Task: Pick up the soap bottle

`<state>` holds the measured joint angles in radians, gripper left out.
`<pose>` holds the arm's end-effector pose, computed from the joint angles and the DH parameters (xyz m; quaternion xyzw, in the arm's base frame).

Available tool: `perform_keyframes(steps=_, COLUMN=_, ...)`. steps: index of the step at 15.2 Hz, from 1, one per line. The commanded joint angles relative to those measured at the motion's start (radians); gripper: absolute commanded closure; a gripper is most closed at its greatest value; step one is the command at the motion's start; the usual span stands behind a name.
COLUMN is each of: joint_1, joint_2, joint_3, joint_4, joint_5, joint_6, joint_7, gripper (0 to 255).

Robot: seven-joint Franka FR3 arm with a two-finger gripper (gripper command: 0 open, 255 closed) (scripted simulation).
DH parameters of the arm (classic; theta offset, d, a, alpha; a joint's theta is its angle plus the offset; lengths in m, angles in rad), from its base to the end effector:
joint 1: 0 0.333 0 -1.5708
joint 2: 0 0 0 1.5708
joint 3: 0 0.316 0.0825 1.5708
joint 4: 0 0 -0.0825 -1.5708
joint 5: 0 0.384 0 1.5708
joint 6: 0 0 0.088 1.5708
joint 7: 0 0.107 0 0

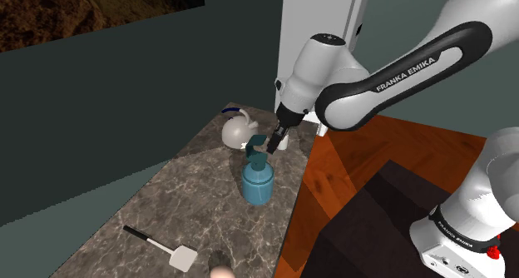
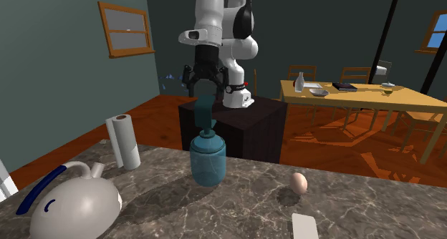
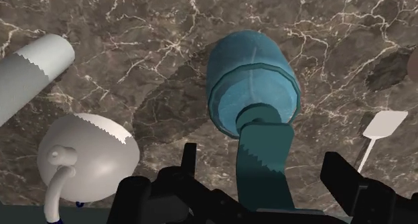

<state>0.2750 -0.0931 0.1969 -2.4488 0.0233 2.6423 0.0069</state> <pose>0.4433 0.2257 0.3636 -0.9651 -0.2198 -0.1384 0.0316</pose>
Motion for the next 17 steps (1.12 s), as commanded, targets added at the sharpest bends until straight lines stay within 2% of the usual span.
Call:
perform_keyframes(steps=1, joint_1=0.009, joint_2=0.075, joint_3=0.016, joint_4=0.027, joint_5=-0.030, joint_6=0.058, joint_7=0.008, gripper=0)
perform_keyframes(steps=11, joint_1=0.018, joint_2=0.193, joint_3=0.012, joint_4=0.020, joint_5=-0.101, joint_6=0.182, joint_7=0.055, gripper=0)
perform_keyframes(steps=12, joint_1=0.019, joint_2=0.191, joint_3=0.013, joint_4=0.019, joint_5=-0.101, joint_6=0.182, joint_7=0.055, gripper=255)
perform_keyframes(steps=17, joint_1=0.019, joint_2=0.191, joint_3=0.013, joint_4=0.019, joint_5=-0.101, joint_6=0.182, joint_7=0.055, gripper=255)
